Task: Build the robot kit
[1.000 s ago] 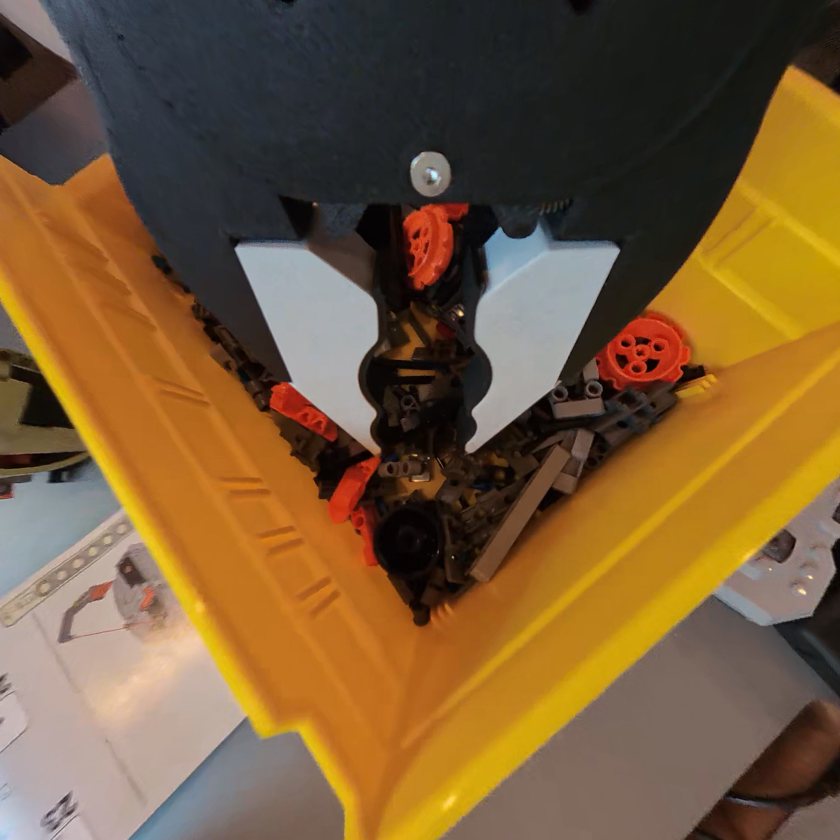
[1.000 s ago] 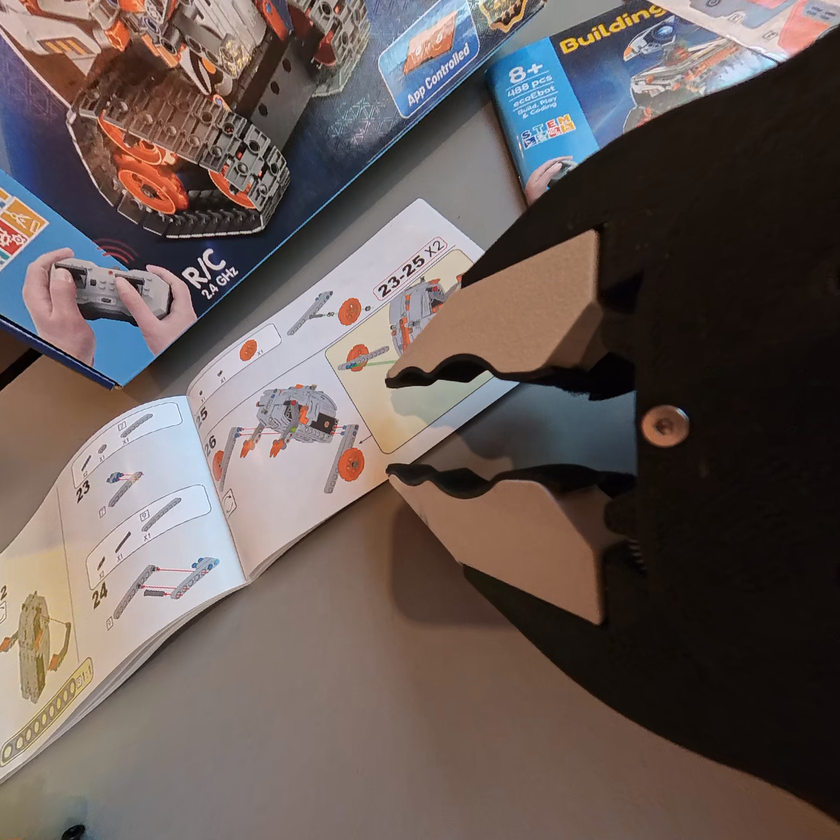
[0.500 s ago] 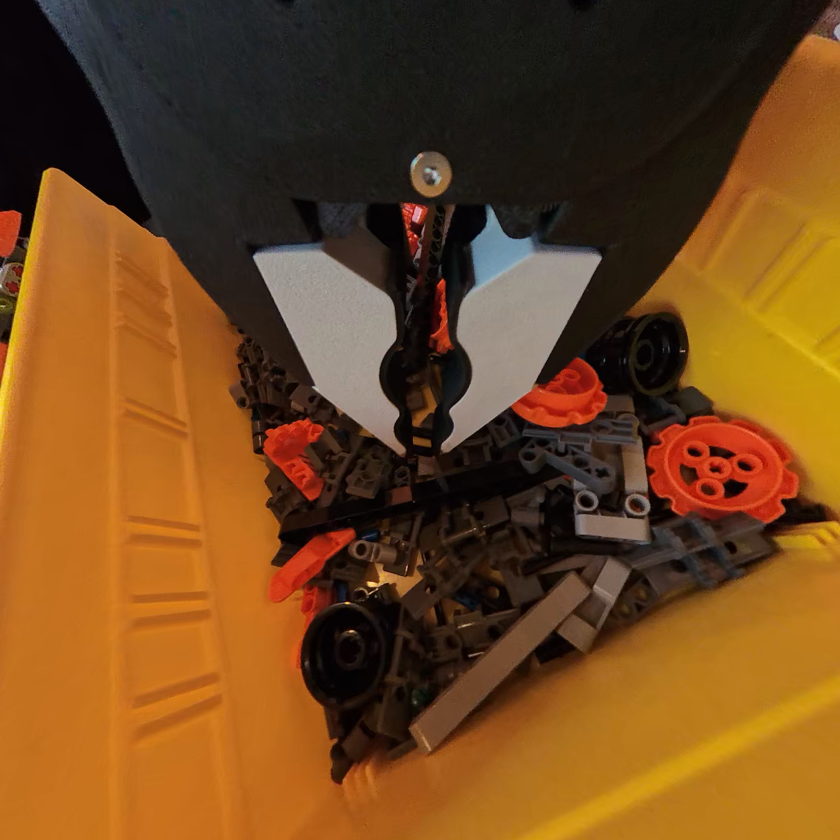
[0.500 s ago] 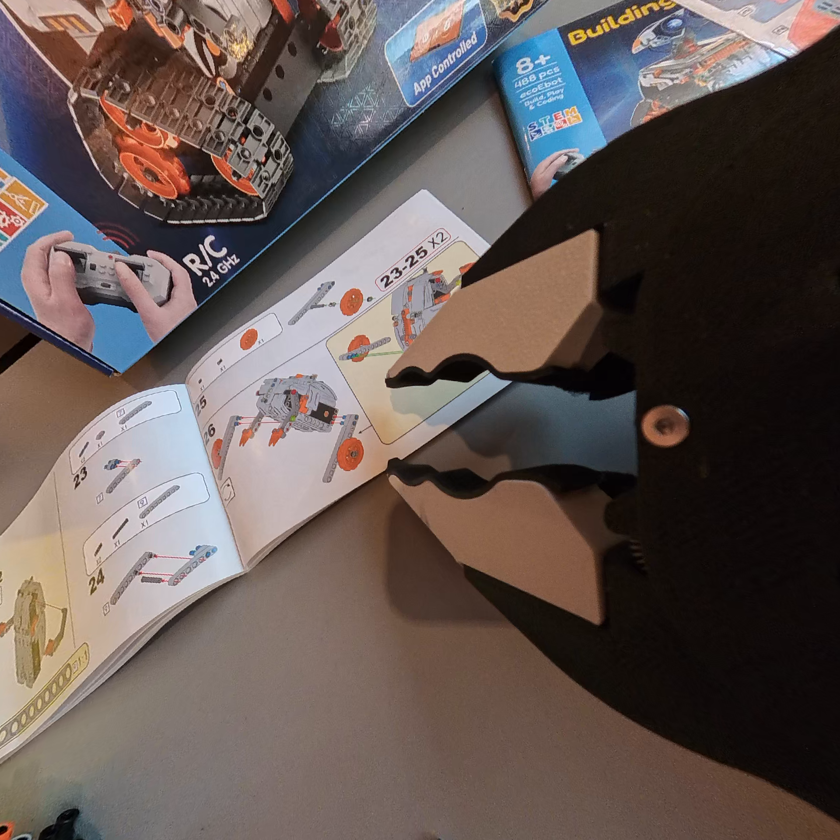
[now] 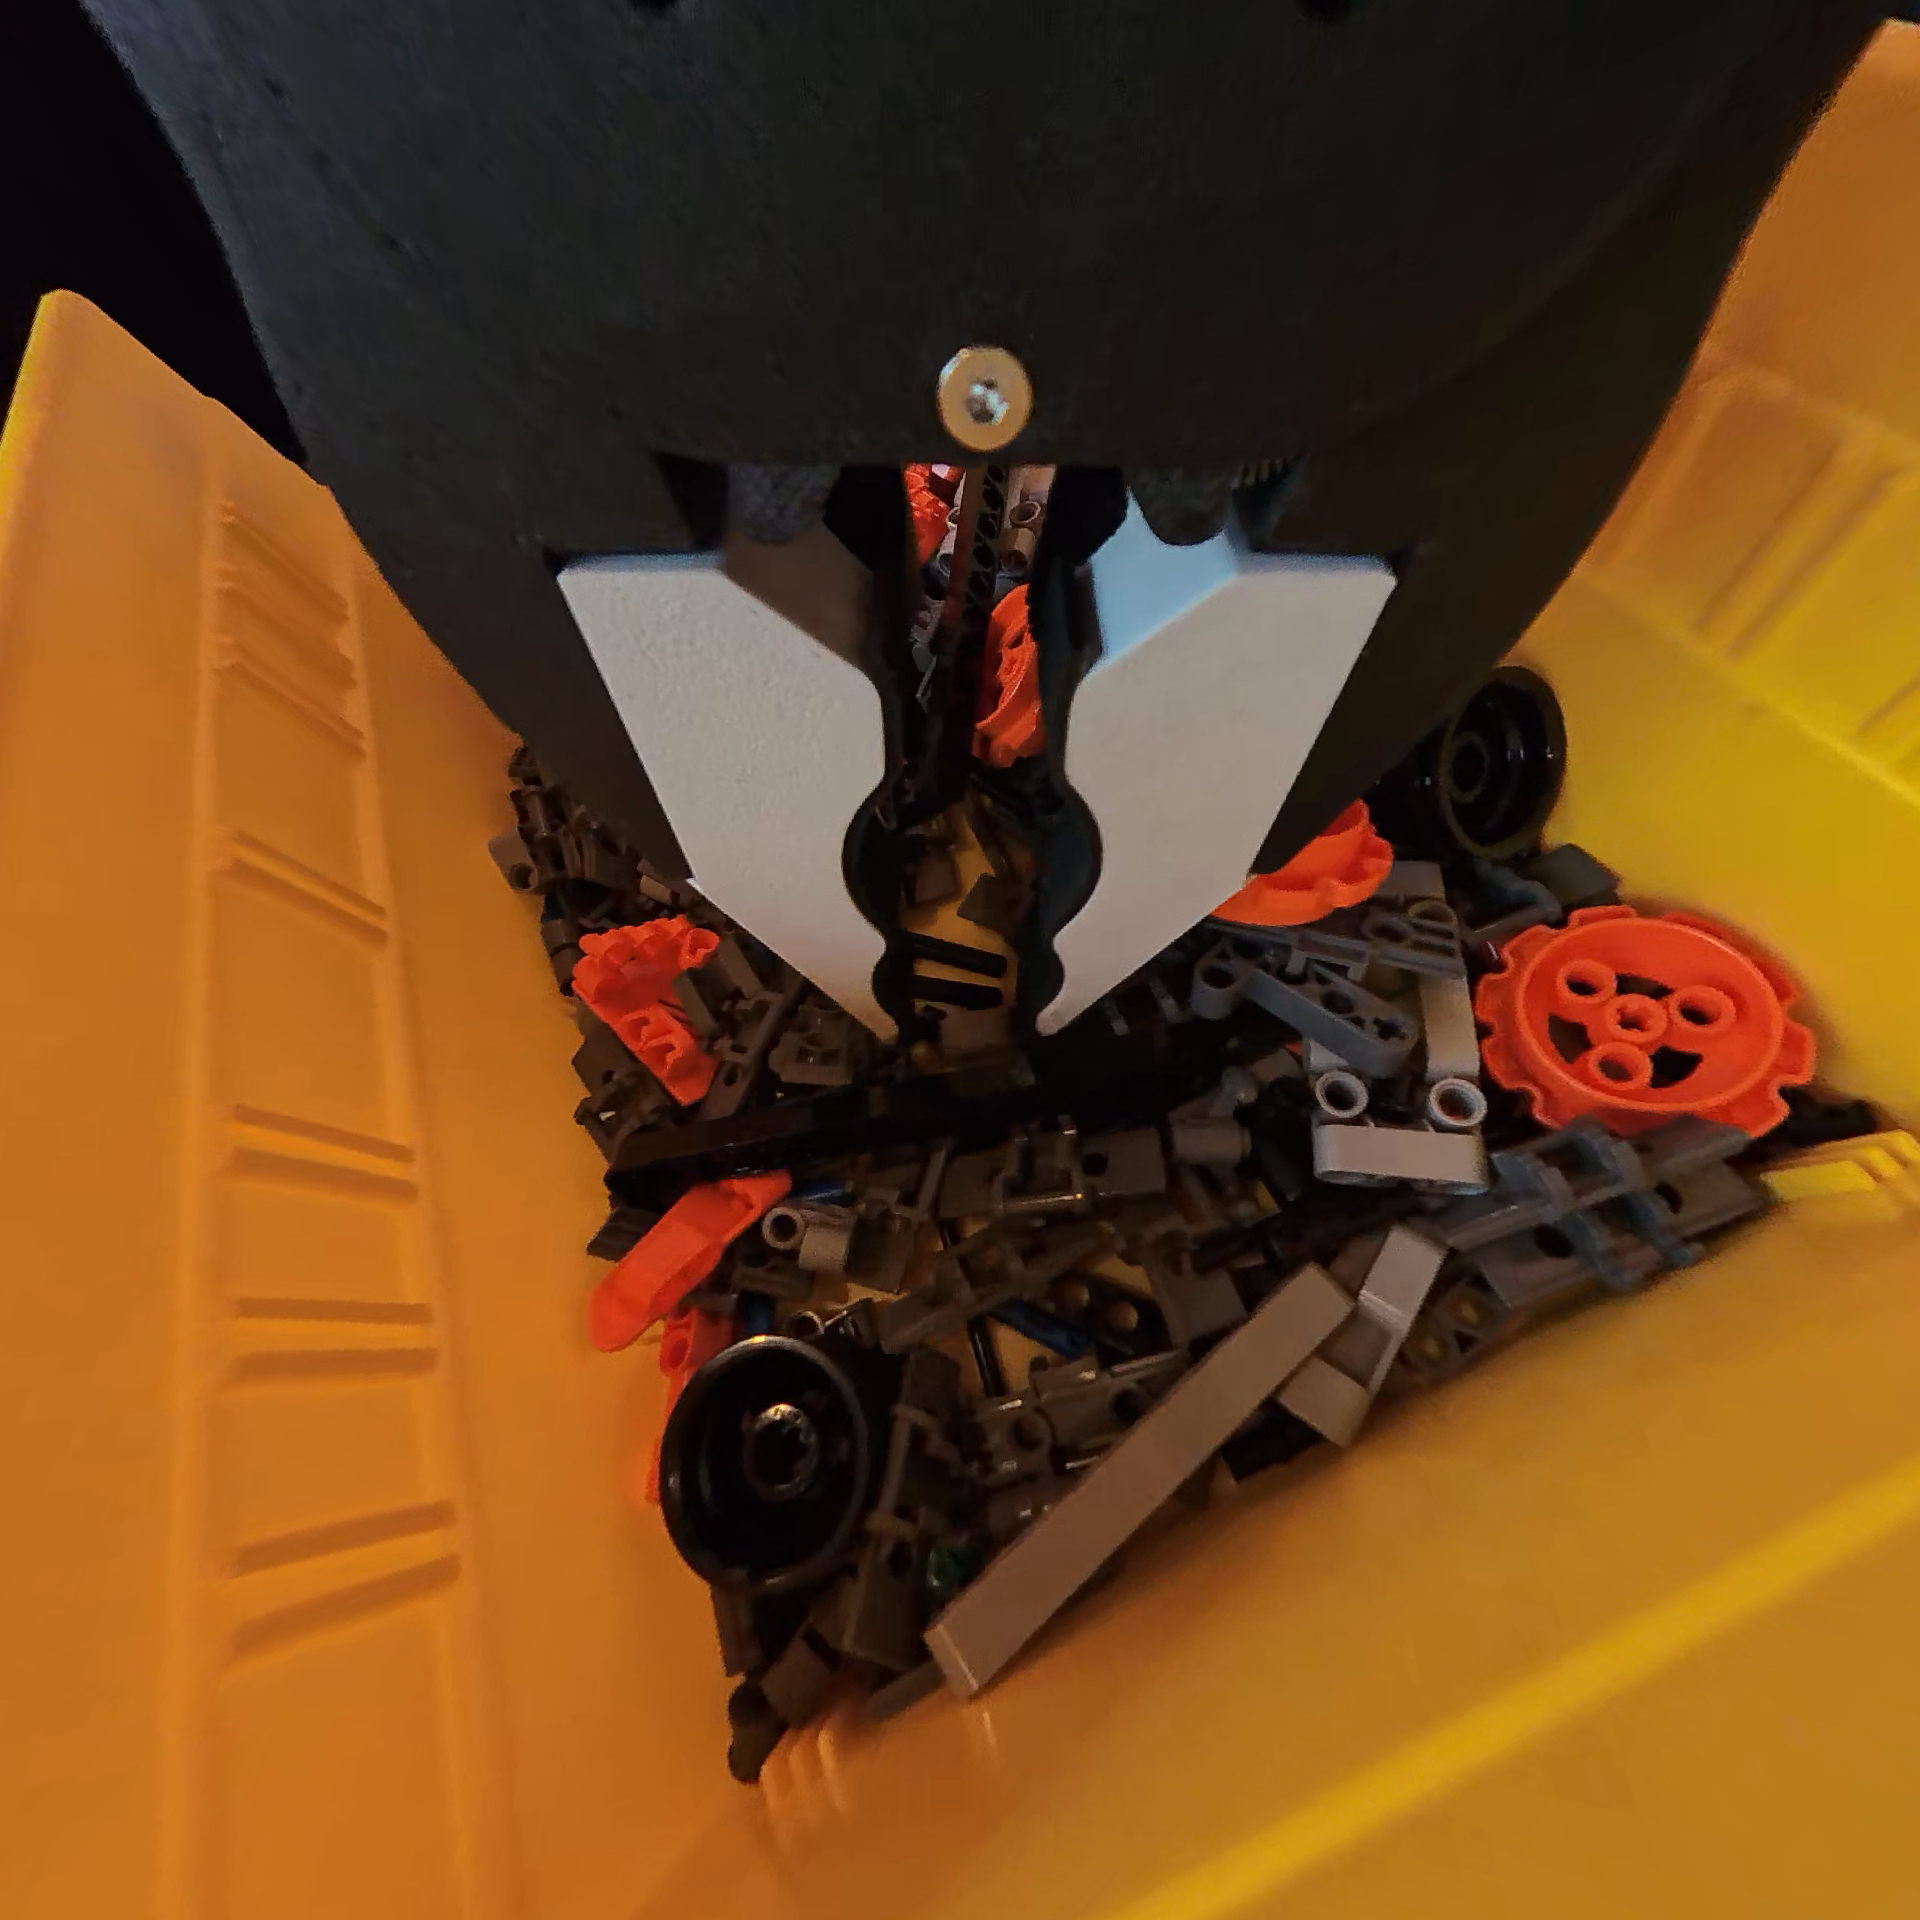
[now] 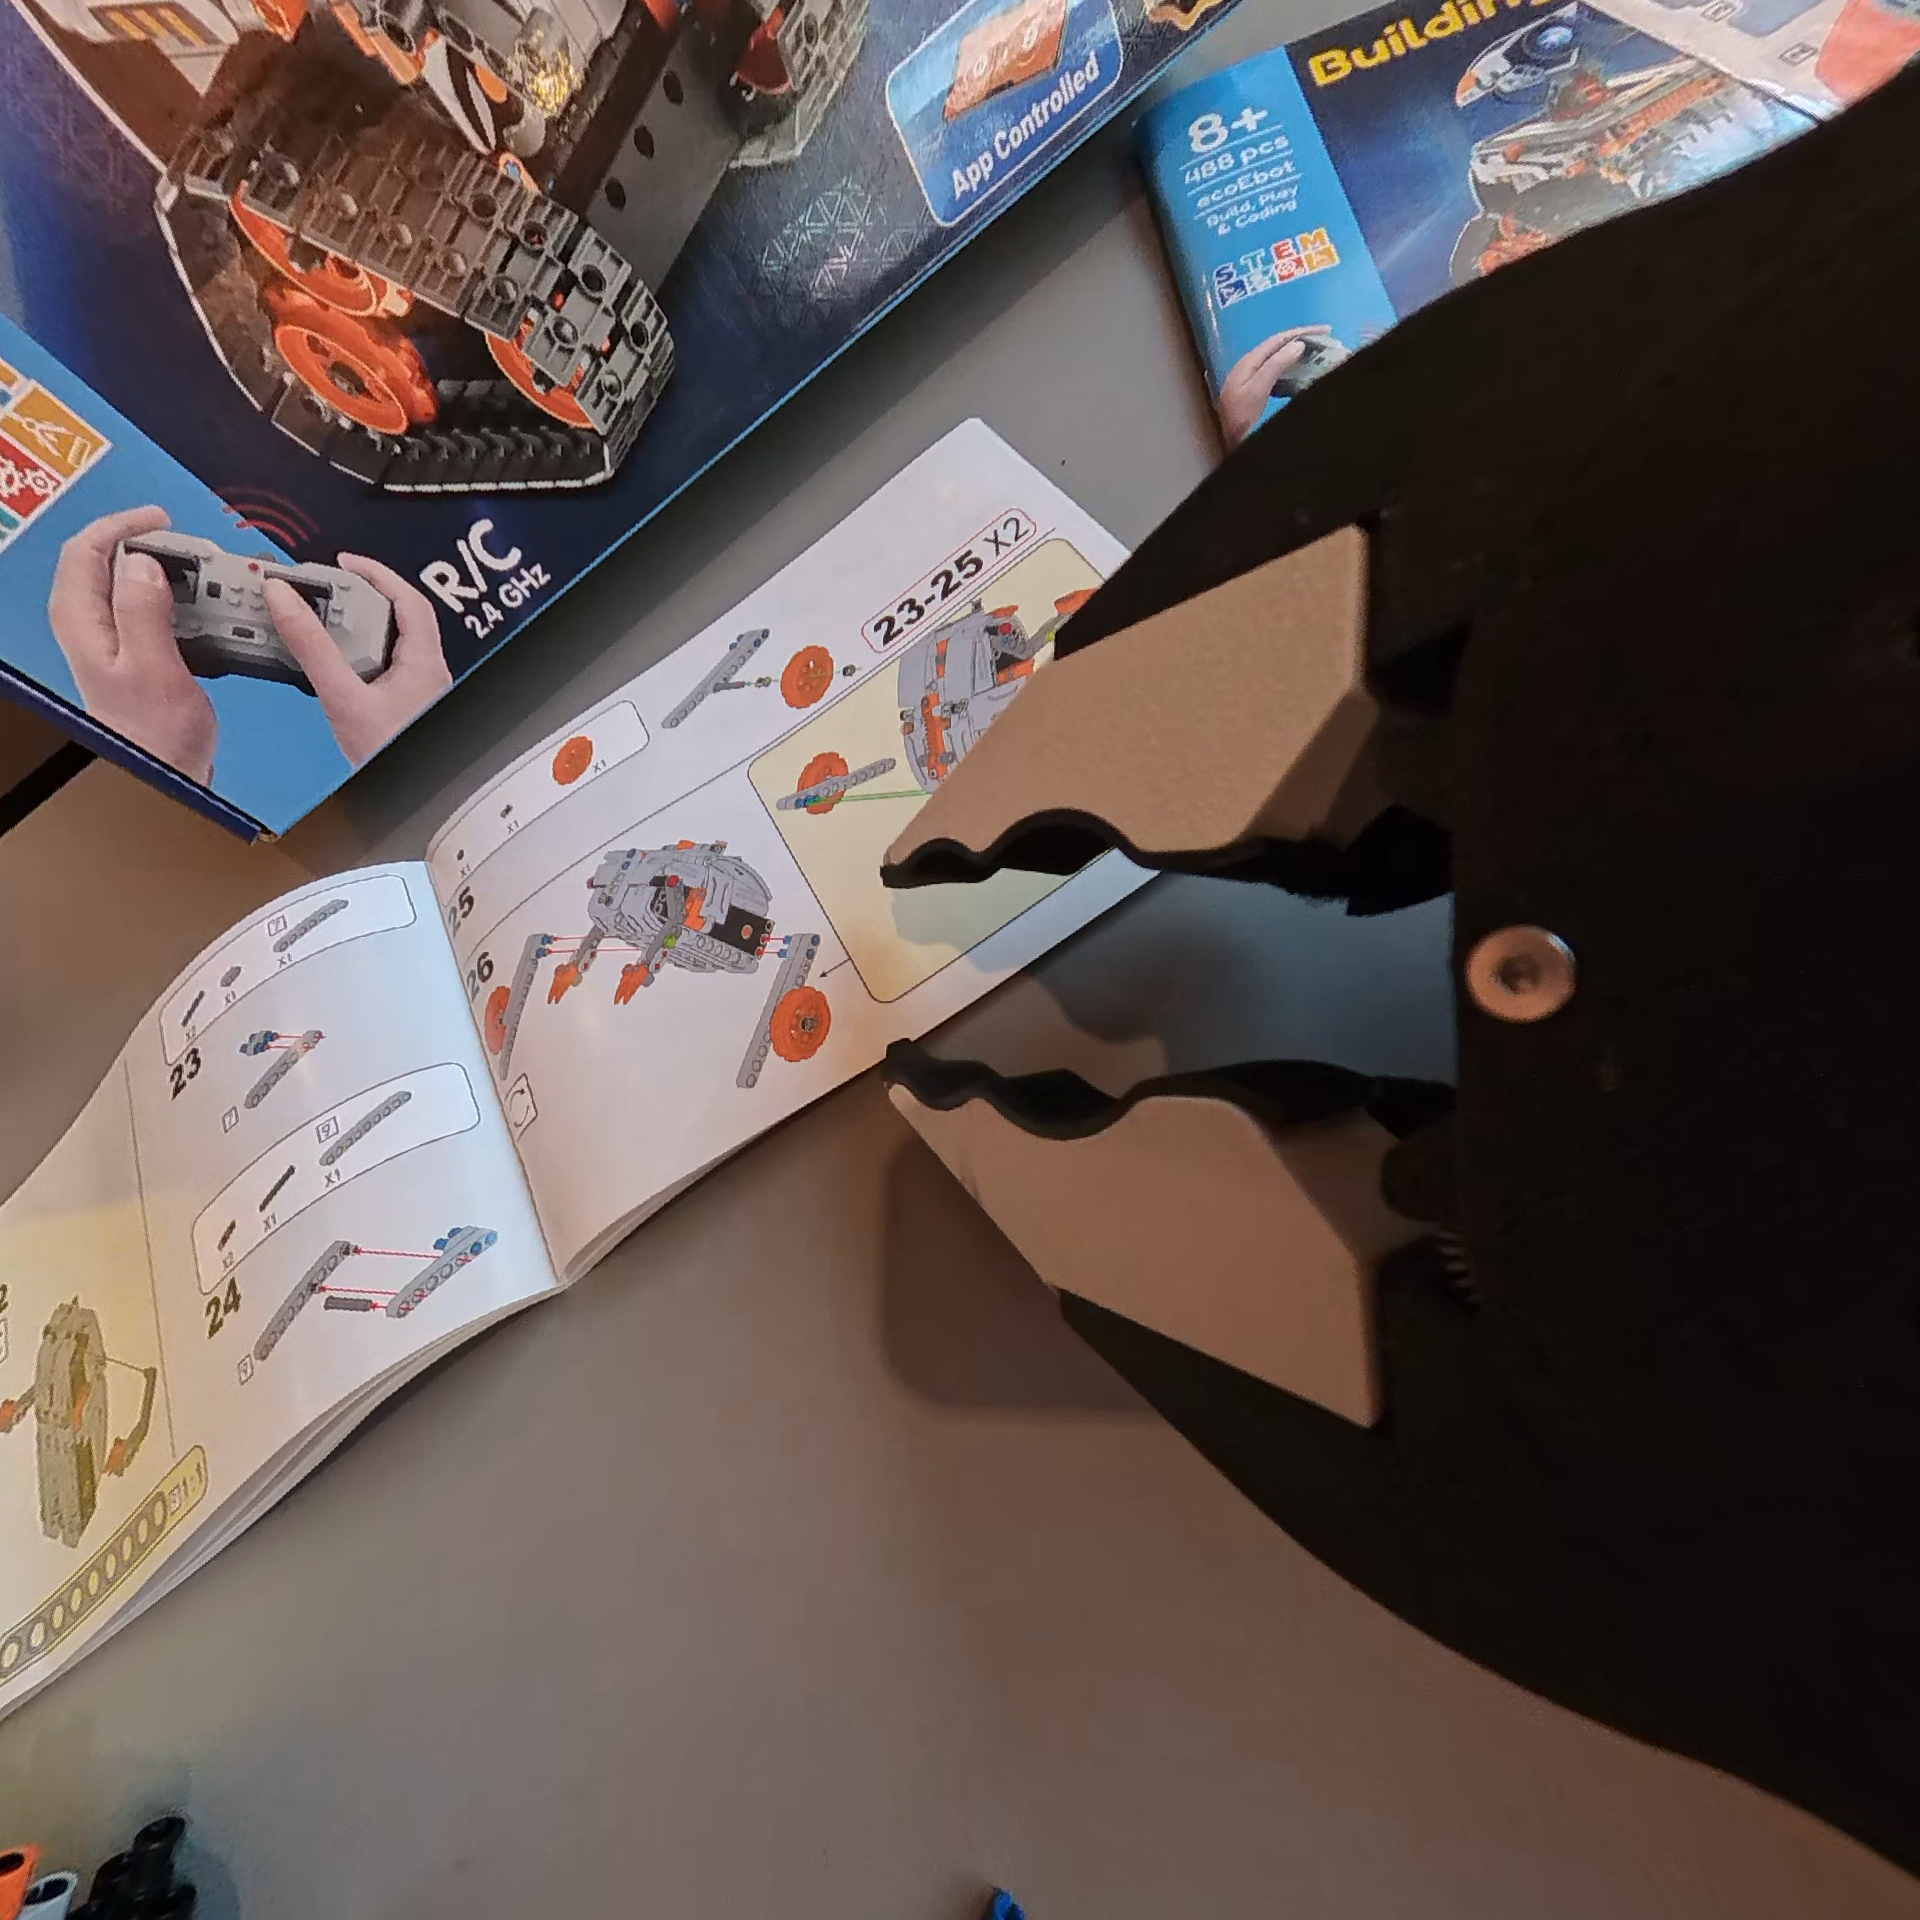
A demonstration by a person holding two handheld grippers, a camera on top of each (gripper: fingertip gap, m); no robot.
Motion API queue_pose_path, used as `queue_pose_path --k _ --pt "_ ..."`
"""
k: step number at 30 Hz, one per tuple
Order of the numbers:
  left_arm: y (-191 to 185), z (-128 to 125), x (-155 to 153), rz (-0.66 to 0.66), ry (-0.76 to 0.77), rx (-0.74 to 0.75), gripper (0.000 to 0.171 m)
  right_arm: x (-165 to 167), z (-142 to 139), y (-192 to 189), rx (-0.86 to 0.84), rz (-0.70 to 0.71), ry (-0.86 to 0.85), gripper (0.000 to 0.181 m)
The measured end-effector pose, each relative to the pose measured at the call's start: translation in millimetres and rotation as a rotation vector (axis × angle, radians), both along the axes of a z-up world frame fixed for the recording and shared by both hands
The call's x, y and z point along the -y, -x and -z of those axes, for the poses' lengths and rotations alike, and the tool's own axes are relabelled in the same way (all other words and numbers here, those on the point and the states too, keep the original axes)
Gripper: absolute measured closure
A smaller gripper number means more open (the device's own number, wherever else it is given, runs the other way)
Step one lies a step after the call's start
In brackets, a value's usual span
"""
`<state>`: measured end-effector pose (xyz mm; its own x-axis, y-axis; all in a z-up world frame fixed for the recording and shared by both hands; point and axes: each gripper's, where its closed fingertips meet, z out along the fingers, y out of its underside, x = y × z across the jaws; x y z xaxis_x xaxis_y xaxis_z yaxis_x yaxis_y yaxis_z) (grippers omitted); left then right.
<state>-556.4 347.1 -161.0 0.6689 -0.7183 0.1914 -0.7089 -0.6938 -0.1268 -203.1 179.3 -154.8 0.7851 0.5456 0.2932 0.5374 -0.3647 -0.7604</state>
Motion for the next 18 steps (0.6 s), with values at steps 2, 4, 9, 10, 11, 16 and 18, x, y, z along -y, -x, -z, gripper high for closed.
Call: queue_pose_path --k 2,4,9,10,11,16,18 --pt "-1.2 -0.2 0.8 0.005 0.004 0.008 0.156 0.2 0.0 0.4 -0.001 -0.001 0.001 0.149" --pt "-1.2 -0.1 1.4 0.002 0.012 0.020 0.156 0.5 0.2 0.8 -0.003 -0.003 0.003 0.149" --pt "-1.3 0.1 1.5 -0.024 0.047 0.060 0.157 1.4 0.6 2.1 -0.006 -0.009 0.010 0.149" --pt "-1.1 0.2 1.1 -0.026 0.048 0.062 0.157 1.6 0.6 2.4 -0.006 -0.010 0.010 0.149" --pt "-1.1 0.2 0.9 -0.027 0.049 0.064 0.157 1.8 0.7 2.7 -0.006 -0.012 0.011 0.149" --pt "-0.6 -0.6 -1.7 -0.070 0.064 0.092 0.159 2.1 0.9 3.2 -0.008 -0.014 0.014 0.149" --pt "-1.0 -1.5 -2.7 -0.098 0.076 0.111 0.159 2.2 1.0 3.3 -0.008 -0.014 0.014 0.149"
